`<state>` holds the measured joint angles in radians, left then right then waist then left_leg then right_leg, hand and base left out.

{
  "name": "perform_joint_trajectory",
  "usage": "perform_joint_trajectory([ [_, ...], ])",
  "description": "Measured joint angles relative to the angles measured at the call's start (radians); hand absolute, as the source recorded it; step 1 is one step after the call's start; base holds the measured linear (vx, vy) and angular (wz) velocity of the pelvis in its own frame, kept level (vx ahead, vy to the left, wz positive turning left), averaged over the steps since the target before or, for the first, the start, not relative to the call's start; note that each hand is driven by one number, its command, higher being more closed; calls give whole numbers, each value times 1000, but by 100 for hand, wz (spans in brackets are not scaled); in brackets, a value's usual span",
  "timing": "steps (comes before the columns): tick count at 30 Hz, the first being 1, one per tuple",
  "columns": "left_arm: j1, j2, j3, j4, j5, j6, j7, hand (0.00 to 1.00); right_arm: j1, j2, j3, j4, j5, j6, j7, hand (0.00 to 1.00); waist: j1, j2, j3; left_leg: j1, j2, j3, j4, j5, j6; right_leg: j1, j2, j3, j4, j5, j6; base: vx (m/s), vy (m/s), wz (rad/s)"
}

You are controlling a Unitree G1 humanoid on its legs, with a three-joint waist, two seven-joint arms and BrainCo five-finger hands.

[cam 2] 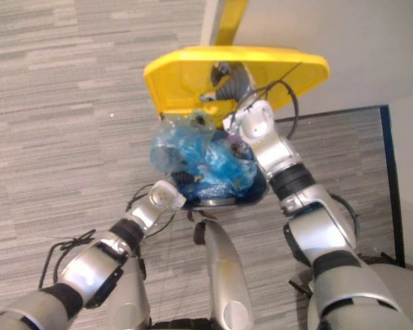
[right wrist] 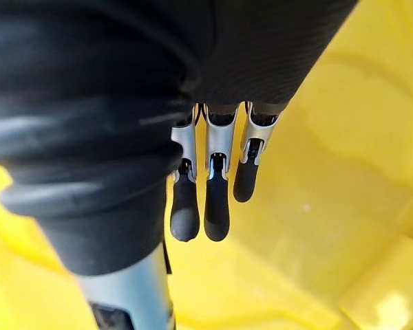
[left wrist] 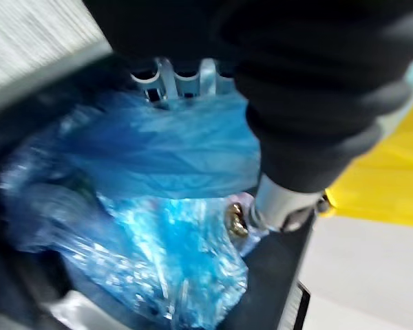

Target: Gather rubbish on tea table into small bin, then transfer packed bag to large trash can.

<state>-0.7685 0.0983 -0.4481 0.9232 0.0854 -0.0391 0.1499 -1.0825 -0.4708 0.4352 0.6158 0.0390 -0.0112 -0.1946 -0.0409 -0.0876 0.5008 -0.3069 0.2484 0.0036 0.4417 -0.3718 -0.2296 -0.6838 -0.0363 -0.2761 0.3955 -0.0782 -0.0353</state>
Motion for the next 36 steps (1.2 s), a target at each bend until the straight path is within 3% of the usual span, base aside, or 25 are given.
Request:
perform_joint_trajectory([
  [8,210,95,62,-162,-52,-26,-11,0,173,-24,-130,11,-7,6,5,0,16,3,-1,62,-27,-26,-14,14,17,81,-31,-17,-10,2,-4,2,28,13],
  [16,570,156,203,-210,-119,-43,-83,0,445,-36,-233,-4,-80,11,32,0,57,39,-52,126,-57,-40,32,-2,50,175,-70,-26,11,-10,16,-16,53,11],
  [19,670,159,266,-110,-126,-42,-98,0,568,19,-273,-14,-84,7,40,0,63,57,-63,178,-74,-36,57,-16,73,231,-87,-20,22,-24,39,-38,66,3],
  [23,730,157,331,18,-96,-31,-110,0,735,128,-297,-15,-121,2,59,0,84,51,-71,227,-120,6,64,-25,94,255,-114,30,9,1,79,-110,93,-22],
  [26,756,146,355,42,-66,-17,-104,0,874,188,-300,-12,-158,-1,74,0,82,45,-86,245,-138,39,68,-18,107,285,-125,34,-52,30,91,-147,107,-34],
  [27,757,139,356,41,-61,-15,-104,0,925,208,-309,-7,-164,-1,79,0,83,45,-91,251,-126,50,50,-4,122,295,-129,15,-72,9,117,-142,78,-38],
  [28,758,134,358,42,-55,-14,-106,0,944,217,-313,-3,-172,-2,80,0,83,43,-93,255,-122,61,37,5,126,287,-138,13,-52,-8,106,-154,31,-32],
  [29,768,137,388,53,-48,-10,-102,0,977,244,-318,59,-198,-3,85,0,68,21,-110,258,-126,79,13,32,122,233,-163,41,151,-18,56,-118,-40,-8],
  [30,775,138,402,54,-47,2,-92,0,1001,268,-344,139,-198,-4,92,0,48,8,-124,264,-123,72,-3,47,110,229,-173,72,347,-43,47,-103,-53,3],
  [31,781,139,405,55,-46,7,-89,0,1021,285,-374,180,-198,-2,93,0,46,11,-133,267,-121,69,-16,50,109,240,-175,91,436,-69,49,-22,-113,17],
  [32,789,139,414,51,-46,11,-83,0,1066,320,-440,230,-195,-1,90,0,45,-15,-169,270,-121,64,-26,52,102,296,-175,130,523,-128,70,15,-149,7],
  [33,790,135,427,38,-39,18,-82,0,1100,340,-490,252,-196,4,84,0,48,-19,-180,263,-121,62,-15,41,86,354,-148,134,417,-213,144,34,-158,5],
  [34,790,128,434,35,-30,23,-80,0,1110,352,-512,272,-196,6,82,0,47,-14,-198,249,-119,63,2,41,80,402,-132,120,308,-292,129,53,-141,-21],
  [35,790,96,450,33,-27,28,-72,0,1110,347,-533,307,-196,16,77,0,52,30,-219,231,-108,74,-20,54,98,418,-80,110,198,-259,75,45,-104,-41],
  [36,796,61,488,19,-26,28,-70,0,1122,353,-586,313,-194,19,68,0,66,46,-239,257,-83,85,-88,90,107,422,-93,84,289,-263,46,63,-68,-39],
])
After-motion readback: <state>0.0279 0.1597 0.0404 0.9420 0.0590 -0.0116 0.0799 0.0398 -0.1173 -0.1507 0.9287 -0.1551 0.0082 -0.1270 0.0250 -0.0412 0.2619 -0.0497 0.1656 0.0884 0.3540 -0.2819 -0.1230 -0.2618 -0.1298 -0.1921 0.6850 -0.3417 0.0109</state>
